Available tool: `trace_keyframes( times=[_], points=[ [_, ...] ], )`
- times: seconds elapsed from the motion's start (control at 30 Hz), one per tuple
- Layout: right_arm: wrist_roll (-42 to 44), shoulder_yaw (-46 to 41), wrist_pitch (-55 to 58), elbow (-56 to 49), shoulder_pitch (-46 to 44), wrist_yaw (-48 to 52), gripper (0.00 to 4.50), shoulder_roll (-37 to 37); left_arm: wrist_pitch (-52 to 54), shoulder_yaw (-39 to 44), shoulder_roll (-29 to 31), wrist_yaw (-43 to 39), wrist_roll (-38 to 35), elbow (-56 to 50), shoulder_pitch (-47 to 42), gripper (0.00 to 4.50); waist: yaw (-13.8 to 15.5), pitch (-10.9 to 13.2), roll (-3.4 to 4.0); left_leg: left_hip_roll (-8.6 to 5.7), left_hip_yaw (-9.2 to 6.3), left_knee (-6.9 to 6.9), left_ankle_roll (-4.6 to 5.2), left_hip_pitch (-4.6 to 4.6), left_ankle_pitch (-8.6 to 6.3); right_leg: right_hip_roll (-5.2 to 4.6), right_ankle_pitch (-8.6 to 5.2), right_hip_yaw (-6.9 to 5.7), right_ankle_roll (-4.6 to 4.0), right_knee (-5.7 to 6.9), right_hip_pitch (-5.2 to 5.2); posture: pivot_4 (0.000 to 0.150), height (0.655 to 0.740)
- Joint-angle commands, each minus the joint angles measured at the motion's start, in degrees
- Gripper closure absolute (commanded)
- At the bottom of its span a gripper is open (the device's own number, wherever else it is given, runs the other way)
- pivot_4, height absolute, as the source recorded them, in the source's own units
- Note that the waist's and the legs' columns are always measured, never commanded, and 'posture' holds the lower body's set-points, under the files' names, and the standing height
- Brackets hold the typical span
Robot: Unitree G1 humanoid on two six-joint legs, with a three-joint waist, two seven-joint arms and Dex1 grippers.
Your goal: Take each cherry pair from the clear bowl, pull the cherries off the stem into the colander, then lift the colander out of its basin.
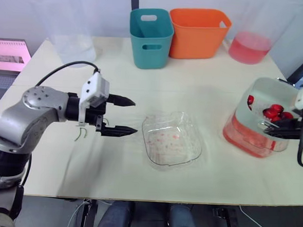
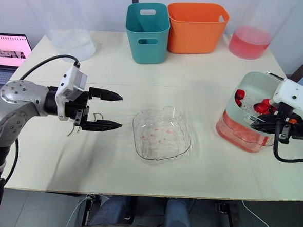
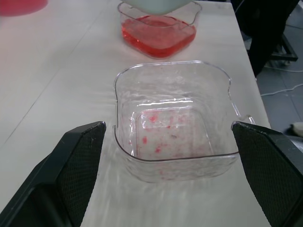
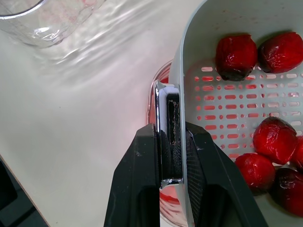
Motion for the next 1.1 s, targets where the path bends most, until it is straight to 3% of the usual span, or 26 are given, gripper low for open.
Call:
trace_keyframes(
  times=[0.03, 0.5, 0.63, 0.77, 0.9, 1.1],
  points=[
    [-0.54, -0.98, -1.14, -1.23, 0.68, -0.74, 4.28, 0.73, -1.14, 1.22, 0.71, -0.61, 0.44, -0.1, -1.24, 0.0, 0.01, 0.0, 0.0, 0.0, 0.0, 0.0, 0.0, 0.0, 0.0, 0.0, 0.0, 0.01, 0.0, 0.01, 0.0, 0.15, 0.74],
    [-1.0, 0.29, -3.55, 1.25, -2.81, -2.49, 4.28, -0.54, -6.05, 1.07, 0.21, -1.26, 5.08, 5.29, -2.78, 0.0, -0.1, 0.0, 0.01, 0.0, 0.01, 0.03, -0.01, 0.01, 0.01, 0.0, 0.0, 0.01, 0.0, 0.07, -0.02, 0.15, 0.74],
    [2.53, 5.58, -4.51, 4.74, -16.31, -1.55, 4.28, -2.09, -8.22, 3.28, 2.04, -2.34, 6.44, 10.11, -4.68, 0.0, -0.33, 0.05, 0.13, 0.0, 0.04, 0.03, -0.02, 0.01, 0.01, -0.01, 0.0, 0.05, 0.0, 0.1, -0.07, 0.15, 0.74],
    [2.55, 17.67, -4.31, 8.16, -35.53, 0.33, 4.28, 4.86, -8.51, 4.33, 3.25, -2.81, 6.92, 13.47, -6.33, 0.0, -0.86, 0.08, 0.09, 0.06, 0.03, -0.05, -0.02, 0.04, 0.01, 0.03, 0.0, 0.03, 0.0, 0.08, -0.09, 0.15, 0.74],
    [-3.75, 29.98, -8.41, 15.2, -49.64, 3.35, 4.28, 15.77, -7.5, 4.98, 5.59, -3.84, 7.02, 13.54, -6.14, 0.0, -1.61, 0.09, 0.03, 0.06, -0.02, -0.04, -0.17, 0.0, 0.1, 0.03, 0.0, -0.01, 0.01, 0.09, -0.1, 0.15, 0.74],
    [-15.44, 42.2, -20.87, 30.2, -54.79, 5.86, 4.28, 27.72, -4.44, 6.54, 6.15, -2.34, 5.19, 7.7, -1.41, 0.0, -1.61, 0.09, 0.02, -0.01, -0.05, 0.0, -0.33, -0.17, 0.19, -0.02, 0.0, 0.01, 0.01, 0.3, -0.36, 0.15, 0.74]
  ],
)
